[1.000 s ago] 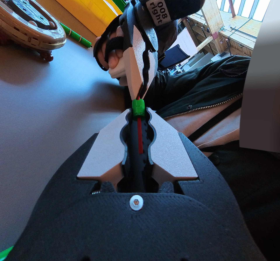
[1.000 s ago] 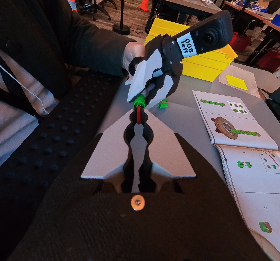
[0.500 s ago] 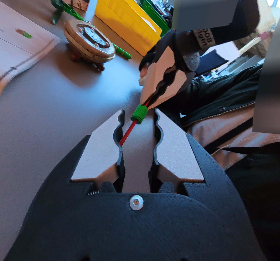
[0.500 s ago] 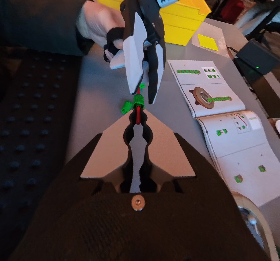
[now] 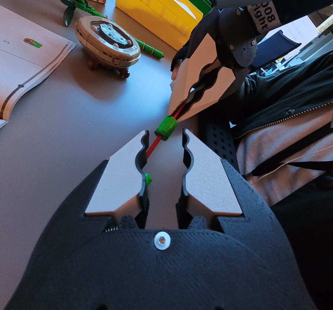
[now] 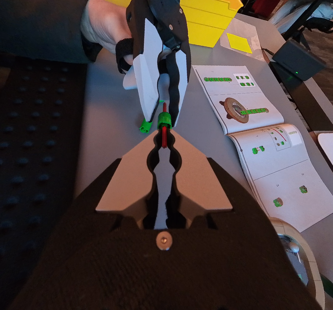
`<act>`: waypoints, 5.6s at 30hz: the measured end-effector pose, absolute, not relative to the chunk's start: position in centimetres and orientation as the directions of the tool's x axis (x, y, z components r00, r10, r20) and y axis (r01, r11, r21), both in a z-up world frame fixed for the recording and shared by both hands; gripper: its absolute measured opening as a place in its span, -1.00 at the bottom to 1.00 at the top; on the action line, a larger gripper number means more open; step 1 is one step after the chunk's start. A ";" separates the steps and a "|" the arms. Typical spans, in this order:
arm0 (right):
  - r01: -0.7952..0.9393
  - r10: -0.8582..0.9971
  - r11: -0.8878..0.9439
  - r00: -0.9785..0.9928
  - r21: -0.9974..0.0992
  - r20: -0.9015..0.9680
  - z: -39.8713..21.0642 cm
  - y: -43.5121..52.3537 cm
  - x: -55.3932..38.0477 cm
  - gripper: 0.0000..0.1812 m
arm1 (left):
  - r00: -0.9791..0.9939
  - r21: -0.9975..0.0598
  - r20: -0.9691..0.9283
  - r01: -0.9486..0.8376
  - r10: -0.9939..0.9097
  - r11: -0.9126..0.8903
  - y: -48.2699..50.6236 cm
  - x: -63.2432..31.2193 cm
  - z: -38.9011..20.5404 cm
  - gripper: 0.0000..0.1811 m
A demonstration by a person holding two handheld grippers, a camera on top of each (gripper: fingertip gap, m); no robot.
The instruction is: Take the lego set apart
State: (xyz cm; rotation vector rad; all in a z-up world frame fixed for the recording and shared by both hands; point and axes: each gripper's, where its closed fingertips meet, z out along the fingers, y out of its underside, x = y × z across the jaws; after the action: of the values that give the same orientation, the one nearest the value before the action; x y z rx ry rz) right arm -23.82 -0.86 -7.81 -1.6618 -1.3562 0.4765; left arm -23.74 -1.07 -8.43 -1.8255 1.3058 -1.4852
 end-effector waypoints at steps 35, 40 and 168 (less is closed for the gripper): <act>-0.245 0.712 -0.701 -0.301 -0.669 -0.635 1.0 -1.3 -23.3 -0.98 | -0.102 -0.957 0.250 0.124 -0.963 -0.261 -2.1 -23.3 1.0 -0.64; -0.222 0.710 -0.702 -0.280 -0.676 -0.646 0.5 -1.4 -23.7 -0.98 | -0.059 -0.973 0.186 0.129 -0.981 -0.192 -2.1 -23.9 1.3 -0.79; 0.392 0.996 -0.067 0.083 -0.918 -0.037 -6.6 -3.7 -22.6 -0.96 | -0.124 -0.921 0.223 -0.352 -0.967 -0.167 -4.1 -23.3 -6.3 -0.84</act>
State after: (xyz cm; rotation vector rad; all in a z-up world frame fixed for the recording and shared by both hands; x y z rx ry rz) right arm -22.59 -3.74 -6.57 -1.5772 -1.4163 0.9733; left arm -23.34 -4.11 -6.25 -1.5401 1.4910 -1.3006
